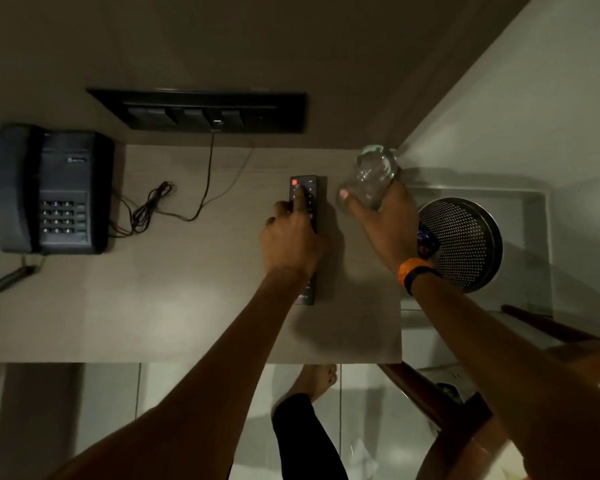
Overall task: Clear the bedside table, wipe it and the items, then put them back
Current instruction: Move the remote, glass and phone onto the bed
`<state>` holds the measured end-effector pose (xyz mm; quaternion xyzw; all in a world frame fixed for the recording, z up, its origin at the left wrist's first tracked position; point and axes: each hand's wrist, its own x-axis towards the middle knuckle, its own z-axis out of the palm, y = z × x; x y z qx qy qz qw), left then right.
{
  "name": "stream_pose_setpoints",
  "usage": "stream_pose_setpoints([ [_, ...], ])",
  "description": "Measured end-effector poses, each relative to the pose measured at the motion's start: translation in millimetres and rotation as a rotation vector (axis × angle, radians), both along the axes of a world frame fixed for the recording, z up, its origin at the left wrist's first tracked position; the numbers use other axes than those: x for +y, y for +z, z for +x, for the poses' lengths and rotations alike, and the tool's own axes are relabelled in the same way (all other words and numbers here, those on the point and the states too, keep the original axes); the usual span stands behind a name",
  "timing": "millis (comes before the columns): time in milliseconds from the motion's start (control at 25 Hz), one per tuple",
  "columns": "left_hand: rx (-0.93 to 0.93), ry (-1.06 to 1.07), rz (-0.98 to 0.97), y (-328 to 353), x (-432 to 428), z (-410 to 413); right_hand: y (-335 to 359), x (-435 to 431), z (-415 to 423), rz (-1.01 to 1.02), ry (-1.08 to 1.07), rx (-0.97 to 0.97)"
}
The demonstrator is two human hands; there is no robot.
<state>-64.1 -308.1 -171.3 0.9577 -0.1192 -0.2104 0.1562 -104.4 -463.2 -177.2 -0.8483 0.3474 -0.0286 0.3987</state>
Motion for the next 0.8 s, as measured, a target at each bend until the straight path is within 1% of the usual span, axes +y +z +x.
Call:
stream_pose_setpoints([
  [160, 0.023, 0.113, -0.128, 28, 66, -10, 34, 49, -23, -0.009, 0.168, 0.091],
  [280, -0.010, 0.302, -0.232, 58, 138, -16, 62, 110, -19, 0.017, 0.347, 0.095],
  [360, -0.056, 0.416, -0.232, 74, 186, -18, 79, 153, -8, 0.027, 0.451, 0.075],
  [480, -0.140, 0.644, -0.210, 106, 295, -25, 110, 253, 17, 0.029, 0.643, 0.050],
  [600, -0.235, 0.875, -0.196, 145, 402, -39, 137, 353, 36, 0.070, 0.820, -0.021],
  [800, -0.373, 1.193, -0.142, 210, 579, -95, 187, 539, 44, 0.125, 1.134, -0.089],
])
